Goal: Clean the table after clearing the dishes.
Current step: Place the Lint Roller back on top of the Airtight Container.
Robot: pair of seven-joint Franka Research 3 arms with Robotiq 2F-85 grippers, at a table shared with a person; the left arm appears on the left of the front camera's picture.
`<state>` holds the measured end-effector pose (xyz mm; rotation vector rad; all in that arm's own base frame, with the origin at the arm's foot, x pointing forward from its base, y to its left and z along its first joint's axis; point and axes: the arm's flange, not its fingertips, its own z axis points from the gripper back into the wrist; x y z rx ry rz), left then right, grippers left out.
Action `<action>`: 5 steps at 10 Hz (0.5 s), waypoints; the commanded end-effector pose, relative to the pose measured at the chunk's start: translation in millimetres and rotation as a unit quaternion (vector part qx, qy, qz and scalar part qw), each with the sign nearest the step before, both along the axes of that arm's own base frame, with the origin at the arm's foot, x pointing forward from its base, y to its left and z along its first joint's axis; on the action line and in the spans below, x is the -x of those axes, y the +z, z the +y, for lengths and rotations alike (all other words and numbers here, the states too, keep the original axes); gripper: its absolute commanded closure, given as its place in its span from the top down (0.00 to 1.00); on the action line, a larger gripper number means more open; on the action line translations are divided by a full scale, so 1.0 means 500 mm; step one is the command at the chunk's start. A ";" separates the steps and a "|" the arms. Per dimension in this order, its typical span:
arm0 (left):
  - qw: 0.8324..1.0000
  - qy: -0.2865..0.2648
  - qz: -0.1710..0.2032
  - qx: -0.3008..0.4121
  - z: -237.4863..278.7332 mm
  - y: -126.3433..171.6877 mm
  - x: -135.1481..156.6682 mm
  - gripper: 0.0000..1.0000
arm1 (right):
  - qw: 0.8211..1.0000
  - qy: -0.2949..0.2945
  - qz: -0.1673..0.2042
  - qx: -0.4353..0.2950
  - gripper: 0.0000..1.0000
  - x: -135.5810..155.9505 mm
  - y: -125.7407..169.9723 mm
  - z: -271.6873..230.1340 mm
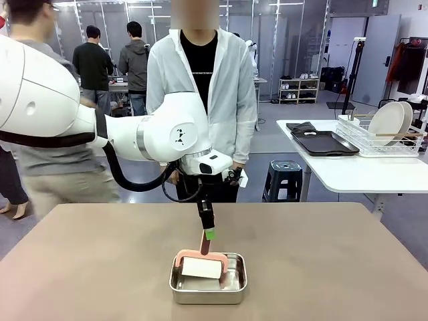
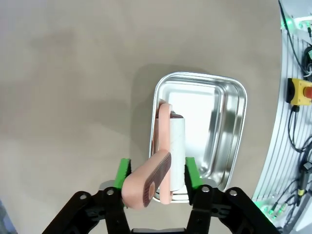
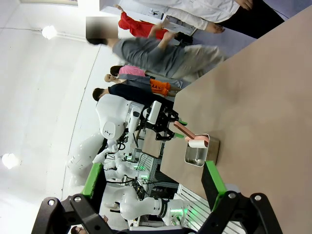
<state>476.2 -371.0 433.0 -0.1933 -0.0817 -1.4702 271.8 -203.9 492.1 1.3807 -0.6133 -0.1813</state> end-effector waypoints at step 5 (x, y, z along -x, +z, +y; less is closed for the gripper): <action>0.999 -0.006 -0.037 0.005 0.028 0.025 -0.003 1.00 | 1.000 0.002 -0.005 -0.001 1.00 0.001 0.006 0.003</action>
